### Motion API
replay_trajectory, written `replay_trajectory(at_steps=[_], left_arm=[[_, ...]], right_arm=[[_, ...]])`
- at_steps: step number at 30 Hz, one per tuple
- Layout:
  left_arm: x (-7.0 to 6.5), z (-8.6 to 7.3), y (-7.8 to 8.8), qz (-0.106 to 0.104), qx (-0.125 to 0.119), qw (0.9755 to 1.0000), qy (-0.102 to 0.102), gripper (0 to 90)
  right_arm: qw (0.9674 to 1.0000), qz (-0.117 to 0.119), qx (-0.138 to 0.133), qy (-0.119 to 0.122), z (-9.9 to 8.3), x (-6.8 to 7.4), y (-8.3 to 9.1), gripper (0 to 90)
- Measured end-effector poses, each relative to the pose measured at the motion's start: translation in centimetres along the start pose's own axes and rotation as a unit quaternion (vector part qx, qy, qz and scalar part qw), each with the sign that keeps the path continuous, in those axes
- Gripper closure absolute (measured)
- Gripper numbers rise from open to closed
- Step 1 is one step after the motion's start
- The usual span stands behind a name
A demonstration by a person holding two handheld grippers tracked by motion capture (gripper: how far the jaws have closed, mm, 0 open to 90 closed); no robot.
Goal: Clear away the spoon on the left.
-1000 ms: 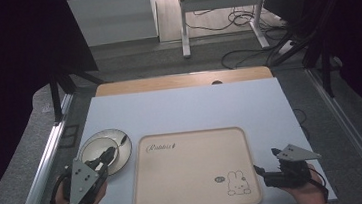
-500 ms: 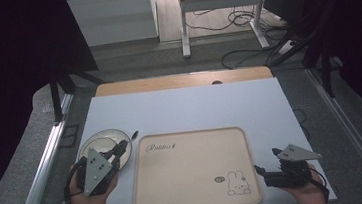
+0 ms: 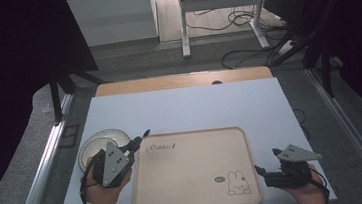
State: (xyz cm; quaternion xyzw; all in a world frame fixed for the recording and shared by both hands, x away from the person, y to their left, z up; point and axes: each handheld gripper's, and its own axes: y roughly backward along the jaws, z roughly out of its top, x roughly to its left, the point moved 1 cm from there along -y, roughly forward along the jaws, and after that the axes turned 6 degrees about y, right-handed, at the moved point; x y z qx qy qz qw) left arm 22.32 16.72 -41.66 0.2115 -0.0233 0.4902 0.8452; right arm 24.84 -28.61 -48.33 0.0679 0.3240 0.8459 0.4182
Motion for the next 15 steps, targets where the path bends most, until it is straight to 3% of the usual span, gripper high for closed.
replay_trajectory(at_steps=[15], left_arm=[[-1.8,-1.4,-1.8,-0.036,0.027,0.9988,-0.017,90.0]], right_arm=[[1.0000,0.002,0.003,0.003,-0.1,0.0,-0.1,17.1]])
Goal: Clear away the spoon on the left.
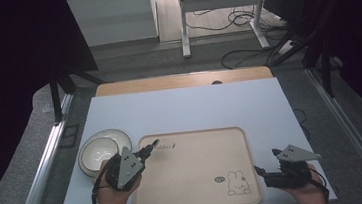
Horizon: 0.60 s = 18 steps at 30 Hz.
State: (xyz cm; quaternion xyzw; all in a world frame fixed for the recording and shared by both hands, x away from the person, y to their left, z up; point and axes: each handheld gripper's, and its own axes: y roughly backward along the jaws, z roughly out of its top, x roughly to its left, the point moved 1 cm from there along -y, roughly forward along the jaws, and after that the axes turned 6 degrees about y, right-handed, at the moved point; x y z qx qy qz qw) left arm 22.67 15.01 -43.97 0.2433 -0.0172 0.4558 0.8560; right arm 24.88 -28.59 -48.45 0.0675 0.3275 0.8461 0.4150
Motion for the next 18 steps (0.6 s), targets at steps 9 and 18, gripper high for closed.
replay_trajectory(at_steps=[9,18], left_arm=[[-0.41,-0.40,-0.66,-0.009,0.009,0.9999,-0.009,90.0],[-0.90,-0.42,-1.05,-0.017,0.008,0.9997,-0.013,90.0]], right_arm=[[1.0000,-0.001,0.002,0.002,-0.02,0.03,-0.06,17.1],[1.0000,0.000,0.004,0.003,-0.04,0.04,-0.12,17.1]])
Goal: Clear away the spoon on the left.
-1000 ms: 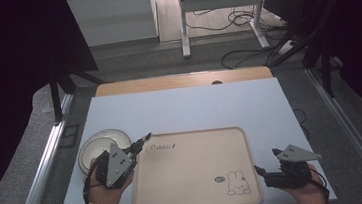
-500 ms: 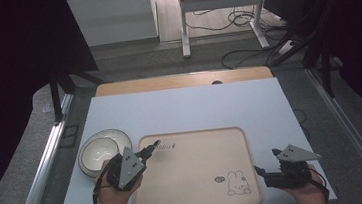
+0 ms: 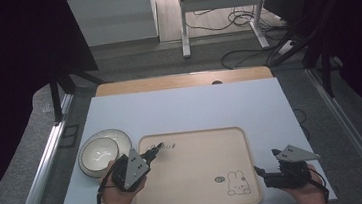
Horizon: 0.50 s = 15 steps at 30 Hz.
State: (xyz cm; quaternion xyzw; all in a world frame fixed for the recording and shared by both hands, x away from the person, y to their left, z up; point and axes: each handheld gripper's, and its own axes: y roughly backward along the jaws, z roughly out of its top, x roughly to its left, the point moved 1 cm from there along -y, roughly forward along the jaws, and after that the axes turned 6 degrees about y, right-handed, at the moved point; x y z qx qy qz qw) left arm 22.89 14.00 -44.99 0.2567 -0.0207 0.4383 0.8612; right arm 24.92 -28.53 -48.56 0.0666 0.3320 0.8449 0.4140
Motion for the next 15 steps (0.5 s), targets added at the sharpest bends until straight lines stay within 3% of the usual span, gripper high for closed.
replay_trajectory(at_steps=[15], left_arm=[[-0.6,-1.2,-1.4,-0.011,0.021,0.9997,-0.006,90.0]], right_arm=[[1.0000,0.002,0.002,0.002,0.0,0.0,0.0,17.1]])
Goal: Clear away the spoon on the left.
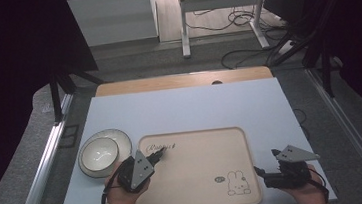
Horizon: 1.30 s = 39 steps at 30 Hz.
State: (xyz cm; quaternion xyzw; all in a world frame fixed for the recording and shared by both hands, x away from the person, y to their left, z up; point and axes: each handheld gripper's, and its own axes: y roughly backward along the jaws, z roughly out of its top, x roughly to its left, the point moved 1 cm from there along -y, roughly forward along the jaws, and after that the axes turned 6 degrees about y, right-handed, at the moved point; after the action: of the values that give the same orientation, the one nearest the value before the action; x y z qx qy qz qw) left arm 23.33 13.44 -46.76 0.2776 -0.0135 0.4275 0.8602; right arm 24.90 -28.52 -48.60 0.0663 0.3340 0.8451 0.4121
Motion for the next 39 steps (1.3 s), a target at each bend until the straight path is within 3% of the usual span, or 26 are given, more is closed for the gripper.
replay_trajectory(at_steps=[11,17,20,27,32,35,36,39], left_arm=[[-0.9,-0.7,-0.4,-0.004,0.016,0.9997,-0.017,88.4],[-2.2,-1.4,-0.7,-0.003,0.053,0.9978,-0.039,84.9],[-2.5,-1.7,-0.9,-0.014,0.070,0.9967,-0.039,82.4],[-2.3,-2.6,-1.1,-0.048,0.109,0.9928,-0.013,68.6],[-1.9,-3.2,-1.7,-0.090,0.139,0.9858,0.027,56.9],[-1.9,-3.4,-2.1,-0.126,0.175,0.9750,0.051,43.0],[-2.0,-3.4,-2.3,-0.132,0.184,0.9725,0.055,38.9],[-1.9,-3.3,-2.3,-0.141,0.186,0.9696,0.074,34.2]], right_arm=[[1.0000,0.000,0.002,0.002,0.0,0.0,0.0,17.1],[1.0000,0.000,0.002,0.003,0.0,0.1,0.0,17.1],[1.0000,0.001,0.003,0.005,0.0,0.1,0.0,17.1],[1.0000,0.000,0.002,0.007,0.0,0.2,0.0,17.1],[1.0000,0.000,0.002,0.009,0.0,0.2,0.0,17.1],[1.0000,0.001,0.003,0.008,0.0,0.2,0.0,17.1],[1.0000,0.001,0.003,0.008,0.0,0.2,0.0,17.1],[1.0000,0.001,0.004,0.007,0.0,0.1,0.0,17.1]])
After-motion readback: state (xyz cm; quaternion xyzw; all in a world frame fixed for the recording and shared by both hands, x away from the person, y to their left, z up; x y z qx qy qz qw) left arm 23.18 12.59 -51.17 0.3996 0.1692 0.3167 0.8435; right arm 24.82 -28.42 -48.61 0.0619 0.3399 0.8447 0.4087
